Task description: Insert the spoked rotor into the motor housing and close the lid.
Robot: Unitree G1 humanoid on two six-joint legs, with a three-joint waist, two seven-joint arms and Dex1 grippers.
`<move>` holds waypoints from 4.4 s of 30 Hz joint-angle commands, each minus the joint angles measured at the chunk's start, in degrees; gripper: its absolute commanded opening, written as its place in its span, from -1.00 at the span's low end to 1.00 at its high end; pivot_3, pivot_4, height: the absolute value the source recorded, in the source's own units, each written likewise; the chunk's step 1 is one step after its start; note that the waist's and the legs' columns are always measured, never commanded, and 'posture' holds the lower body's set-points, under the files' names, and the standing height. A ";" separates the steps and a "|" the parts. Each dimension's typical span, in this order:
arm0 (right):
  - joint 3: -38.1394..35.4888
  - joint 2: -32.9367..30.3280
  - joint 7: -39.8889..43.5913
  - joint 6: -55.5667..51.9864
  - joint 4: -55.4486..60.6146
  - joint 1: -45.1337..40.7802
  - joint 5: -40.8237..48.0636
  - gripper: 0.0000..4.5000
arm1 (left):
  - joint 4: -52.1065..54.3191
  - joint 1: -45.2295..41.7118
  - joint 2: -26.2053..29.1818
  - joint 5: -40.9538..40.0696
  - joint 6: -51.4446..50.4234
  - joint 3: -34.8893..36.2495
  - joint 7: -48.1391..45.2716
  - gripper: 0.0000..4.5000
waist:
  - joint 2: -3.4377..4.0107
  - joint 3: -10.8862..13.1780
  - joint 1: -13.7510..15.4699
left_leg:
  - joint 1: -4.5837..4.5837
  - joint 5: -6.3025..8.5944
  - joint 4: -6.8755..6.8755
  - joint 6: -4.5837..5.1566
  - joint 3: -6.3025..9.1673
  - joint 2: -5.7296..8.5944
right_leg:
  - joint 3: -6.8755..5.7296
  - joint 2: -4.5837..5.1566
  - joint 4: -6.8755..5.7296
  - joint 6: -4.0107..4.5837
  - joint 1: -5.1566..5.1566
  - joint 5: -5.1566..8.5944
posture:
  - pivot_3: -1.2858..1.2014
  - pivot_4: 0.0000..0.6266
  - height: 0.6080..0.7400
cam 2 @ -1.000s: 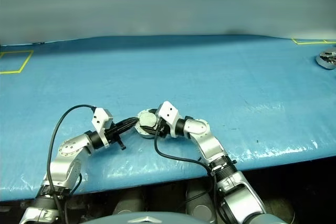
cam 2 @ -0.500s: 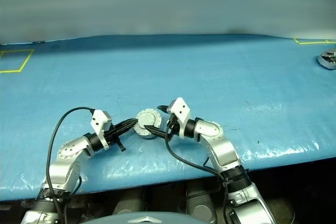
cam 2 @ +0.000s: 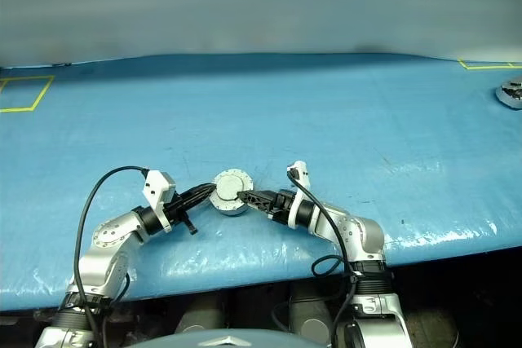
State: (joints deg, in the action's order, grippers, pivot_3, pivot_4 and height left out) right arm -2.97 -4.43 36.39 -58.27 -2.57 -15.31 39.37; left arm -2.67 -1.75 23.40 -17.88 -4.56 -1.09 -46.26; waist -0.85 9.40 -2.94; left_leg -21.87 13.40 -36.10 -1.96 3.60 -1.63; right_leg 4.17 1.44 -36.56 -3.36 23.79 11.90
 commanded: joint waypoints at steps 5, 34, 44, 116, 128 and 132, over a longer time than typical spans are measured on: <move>-4.90 3.83 -1.25 -3.19 -5.08 -2.10 5.96 0.74 | -0.41 0.94 -0.27 1.62 -0.55 -1.70 0.24 -1.00 | 0.01 0.00 -0.02 | -0.01 0.00 0.01 0.00 0.02 0.00 | -0.03 -0.01 0.01 0.00 -0.01 0.00 | 0.03 -0.52 1.00; -12.73 7.92 -7.13 -3.24 -6.24 -3.53 12.05 -0.44 | 3.70 1.06 -6.77 -10.15 -4.53 5.90 1.52 -1.00 | 0.00 0.06 -0.74 | -0.23 0.00 0.03 0.01 0.04 -0.02 | -0.04 -0.02 0.21 -0.13 0.10 -0.07 | 0.03 -0.52 1.00; -17.39 10.27 -10.42 -0.43 -2.26 -5.36 17.42 -0.44 | 5.28 3.11 -10.07 -17.07 -8.37 7.12 1.50 0.15 | 0.07 0.10 -0.87 | -1.07 0.00 0.02 0.02 0.09 -0.01 | -0.06 -0.04 0.23 -0.49 0.83 -0.32 | 0.03 -0.52 1.00; -7.52 8.73 -13.42 6.24 3.73 -0.45 19.57 -0.44 | 5.35 1.34 -28.06 -42.38 -25.15 9.57 16.68 0.19 | 0.08 0.11 -0.86 | -1.29 0.04 -0.94 0.08 0.19 0.03 | -0.06 -0.08 0.05 -0.38 0.67 -0.29 | 0.03 -0.52 1.00; -6.97 7.84 -11.08 13.17 3.86 -1.27 15.16 -0.11 | 3.28 0.51 -28.48 -41.06 -21.82 10.62 19.97 0.19 | 0.08 0.11 -0.85 | -1.29 0.04 -0.96 0.08 0.21 0.04 | -0.05 -0.08 -0.06 -0.37 0.70 -0.29 | 0.03 -0.52 1.00; -6.25 8.64 -13.54 17.27 4.45 -1.39 11.83 0.46 | 2.81 0.25 -28.63 -40.34 -21.08 11.20 20.00 0.19 | 0.08 0.11 -0.95 | -1.28 0.04 -0.98 0.08 0.18 0.06 | -0.01 -0.08 -0.06 -0.39 0.71 -0.30 | 0.03 -0.52 1.00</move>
State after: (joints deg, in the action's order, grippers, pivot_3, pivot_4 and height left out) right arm -9.50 3.03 23.86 -43.55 -0.01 -15.69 52.07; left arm -2.07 -0.54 -3.94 -58.17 -26.83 10.30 -25.19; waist -0.77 9.51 -3.89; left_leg -23.15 13.44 -37.06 -1.88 3.78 -1.57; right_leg 4.15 1.36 -36.62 -3.75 24.51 11.61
